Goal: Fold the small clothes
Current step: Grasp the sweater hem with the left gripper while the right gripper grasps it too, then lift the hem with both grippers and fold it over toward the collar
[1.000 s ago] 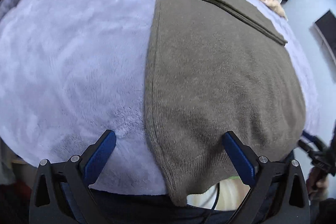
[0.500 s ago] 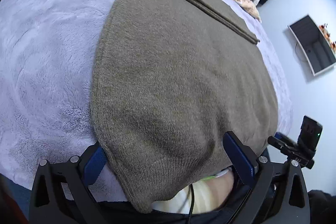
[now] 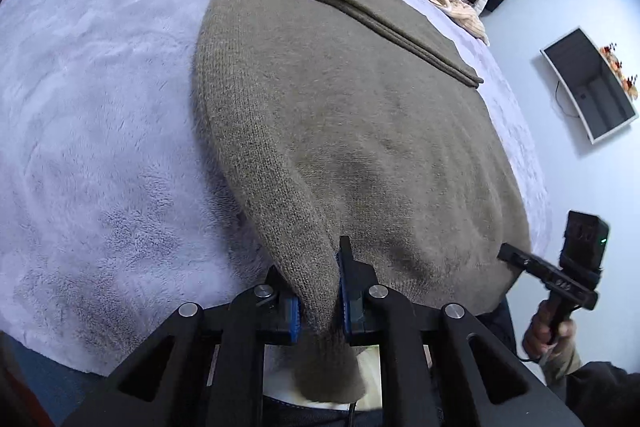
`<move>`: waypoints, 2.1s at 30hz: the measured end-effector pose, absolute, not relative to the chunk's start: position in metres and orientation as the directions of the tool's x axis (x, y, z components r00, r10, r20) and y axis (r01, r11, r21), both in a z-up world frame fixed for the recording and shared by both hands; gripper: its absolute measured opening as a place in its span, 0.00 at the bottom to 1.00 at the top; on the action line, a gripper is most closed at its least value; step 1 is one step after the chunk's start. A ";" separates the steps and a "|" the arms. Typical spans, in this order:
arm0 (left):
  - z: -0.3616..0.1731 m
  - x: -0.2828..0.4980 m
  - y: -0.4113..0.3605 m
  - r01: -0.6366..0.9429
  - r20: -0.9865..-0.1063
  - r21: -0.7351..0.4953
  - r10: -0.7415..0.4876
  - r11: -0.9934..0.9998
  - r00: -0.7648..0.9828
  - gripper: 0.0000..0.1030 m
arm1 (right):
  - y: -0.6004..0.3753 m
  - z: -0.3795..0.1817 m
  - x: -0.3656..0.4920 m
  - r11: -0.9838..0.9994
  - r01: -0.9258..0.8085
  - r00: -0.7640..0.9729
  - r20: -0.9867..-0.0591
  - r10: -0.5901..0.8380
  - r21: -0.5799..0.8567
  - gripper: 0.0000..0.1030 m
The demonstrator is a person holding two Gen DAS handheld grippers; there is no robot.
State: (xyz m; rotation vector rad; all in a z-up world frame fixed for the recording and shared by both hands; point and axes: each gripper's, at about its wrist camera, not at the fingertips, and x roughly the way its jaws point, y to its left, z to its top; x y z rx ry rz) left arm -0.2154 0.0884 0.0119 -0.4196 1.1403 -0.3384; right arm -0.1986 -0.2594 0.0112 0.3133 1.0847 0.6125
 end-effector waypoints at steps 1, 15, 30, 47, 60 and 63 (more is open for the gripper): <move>0.018 -0.217 0.086 0.062 -0.802 -0.467 -0.452 0.882 0.390 0.14 | -0.259 0.017 -0.201 0.792 -0.318 0.333 -0.720 0.608 0.521 0.10; 0.103 -0.188 0.081 0.126 -0.687 -0.459 -0.442 0.879 0.577 0.14 | -0.273 0.100 -0.181 0.750 -0.312 0.517 -0.558 0.649 0.584 0.10; 0.099 -0.150 0.113 -0.074 -0.668 -0.565 -0.403 0.821 0.625 0.14 | -0.295 0.118 -0.138 0.739 -0.118 0.625 -0.529 0.574 0.663 0.10; 0.118 -0.092 0.101 -0.113 -0.748 -0.423 -0.276 0.899 0.604 0.14 | -0.283 0.135 -0.075 0.814 -0.089 0.589 -0.628 0.508 0.575 0.10; 0.118 -0.059 0.091 -0.154 -0.796 -0.341 -0.197 0.928 0.572 0.14 | -0.277 0.131 -0.038 0.855 -0.045 0.572 -0.688 0.447 0.517 0.10; 0.120 -0.051 0.089 -0.151 -0.798 -0.329 -0.189 0.932 0.572 0.14 | -0.277 0.132 -0.031 0.858 -0.040 0.573 -0.691 0.440 0.513 0.10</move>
